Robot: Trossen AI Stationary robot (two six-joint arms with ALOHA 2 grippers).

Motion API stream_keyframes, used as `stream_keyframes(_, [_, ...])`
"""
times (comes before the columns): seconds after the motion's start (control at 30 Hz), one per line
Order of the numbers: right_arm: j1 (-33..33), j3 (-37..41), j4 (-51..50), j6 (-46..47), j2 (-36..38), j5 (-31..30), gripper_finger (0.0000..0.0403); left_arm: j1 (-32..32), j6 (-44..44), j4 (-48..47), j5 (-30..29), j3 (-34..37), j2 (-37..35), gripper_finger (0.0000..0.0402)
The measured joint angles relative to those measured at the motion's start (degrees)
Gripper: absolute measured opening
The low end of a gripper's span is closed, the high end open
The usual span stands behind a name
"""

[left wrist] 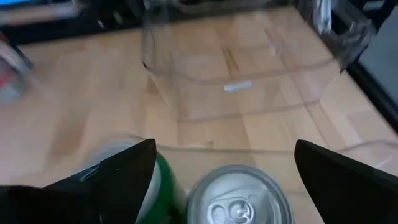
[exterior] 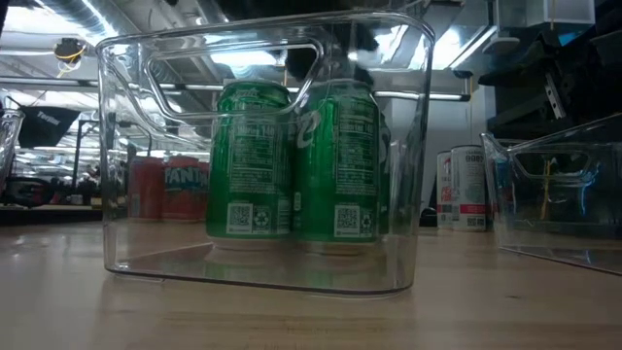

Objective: Sort soda cans
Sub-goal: Put the white-pink soda can into the right transparent bin

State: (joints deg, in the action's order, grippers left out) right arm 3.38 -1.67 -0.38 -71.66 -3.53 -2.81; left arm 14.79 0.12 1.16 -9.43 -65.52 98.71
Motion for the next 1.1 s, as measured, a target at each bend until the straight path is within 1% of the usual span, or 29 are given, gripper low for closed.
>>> stream_keyframes(0.2, [0.0,-0.1,0.7,-0.3,0.0,-0.1,0.0376,-0.7,0.6,-5.1,-2.6,-0.1,-7.4,0.0371])
stream_keyframes(0.3, [0.0,-2.1,0.8,-0.6,0.0,-2.2,0.0376,-1.3,0.6,-7.7,-5.1,0.5,-11.2,0.0371])
stream_keyframes(0.43, [0.0,-5.7,-1.3,-1.9,-0.1,-5.4,0.0376,-2.9,-0.5,-9.1,-7.1,4.6,-16.4,0.0371])
stream_keyframes(0.57, [0.0,-9.3,-4.2,-2.2,-1.7,-9.9,0.0376,-4.5,-2.8,-7.5,-8.0,11.2,-21.8,0.0371])
stream_keyframes(0.67, [0.0,-12.2,-7.3,-2.1,-5.9,-13.3,0.0376,-5.7,-4.3,-4.6,-8.1,16.5,-25.5,0.0371])
stream_keyframes(0.83, [0.0,-19.0,-11.7,-0.5,-16.9,-19.7,0.0376,-6.8,-4.9,-0.2,-8.1,22.3,-30.0,0.0371])
stream_keyframes(0.9, [0.0,-22.4,-13.2,0.7,-21.2,-21.8,0.0376,-6.7,-4.0,0.9,-8.1,23.4,-30.9,0.0371])
stream_keyframes(1.0, [0.0,-28.6,-18.0,2.6,-27.5,-26.4,0.0376,-6.6,-2.7,1.6,-7.9,23.9,-31.5,0.0371])
stream_keyframes(1.1, [0.1,-35.3,-27.5,5.8,-32.6,-31.5,0.0376,-6.5,-1.4,1.5,-7.9,23.9,-31.5,0.0371])
